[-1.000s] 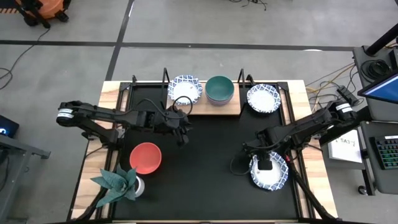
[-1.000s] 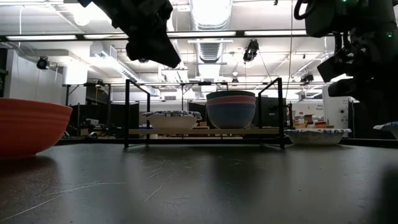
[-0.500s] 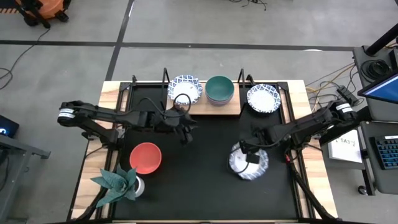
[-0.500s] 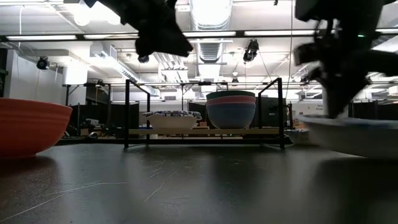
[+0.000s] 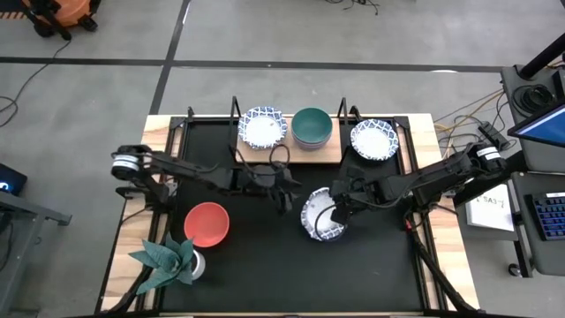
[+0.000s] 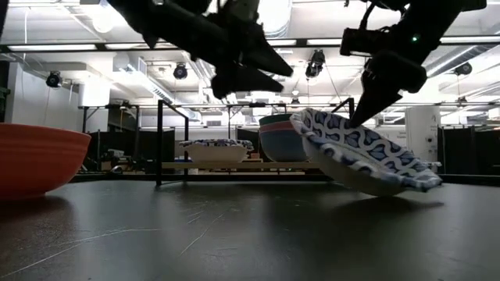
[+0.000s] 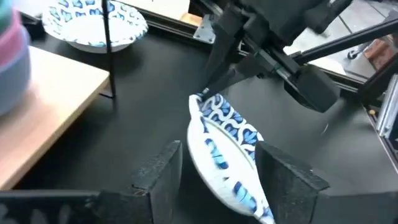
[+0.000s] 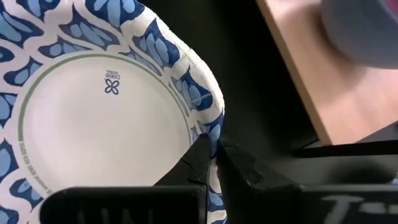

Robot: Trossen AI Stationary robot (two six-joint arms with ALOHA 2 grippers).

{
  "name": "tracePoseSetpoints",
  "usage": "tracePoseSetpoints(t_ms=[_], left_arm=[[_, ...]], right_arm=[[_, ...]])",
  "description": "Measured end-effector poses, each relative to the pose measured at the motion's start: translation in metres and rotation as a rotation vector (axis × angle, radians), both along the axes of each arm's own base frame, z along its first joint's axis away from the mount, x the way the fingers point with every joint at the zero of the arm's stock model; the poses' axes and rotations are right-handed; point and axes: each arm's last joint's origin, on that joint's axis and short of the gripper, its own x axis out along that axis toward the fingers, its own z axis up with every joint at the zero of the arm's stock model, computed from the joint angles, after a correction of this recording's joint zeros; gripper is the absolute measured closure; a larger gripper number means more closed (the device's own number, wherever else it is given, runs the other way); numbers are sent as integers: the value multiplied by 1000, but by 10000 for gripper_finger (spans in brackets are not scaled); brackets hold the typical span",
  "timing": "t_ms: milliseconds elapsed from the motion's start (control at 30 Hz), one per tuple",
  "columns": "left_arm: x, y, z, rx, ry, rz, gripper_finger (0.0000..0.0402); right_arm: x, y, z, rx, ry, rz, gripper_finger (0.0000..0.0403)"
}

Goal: Place and stack bowls onto a shelf
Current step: Stack the white bowl on top of the other white bowls on the shelf

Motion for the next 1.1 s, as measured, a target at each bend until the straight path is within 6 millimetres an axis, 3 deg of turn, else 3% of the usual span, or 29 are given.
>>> tracePoseSetpoints(t_ms=[300,800,967,1100], left_arm=[[24,-2,-14,-24,27,-40,209],[32,-2,-31,-50,48,-23,220],[34,-1,-38,-59,57,11,235],[35,-1,-37,-54,52,8,269]], right_arm=[[0,-1,0,-25,-8,-15,391],[1,-1,1,-45,-28,-28,391],[2,-1,1,-43,-36,-28,391],[2,-1,1,-48,-34,-20,390]])
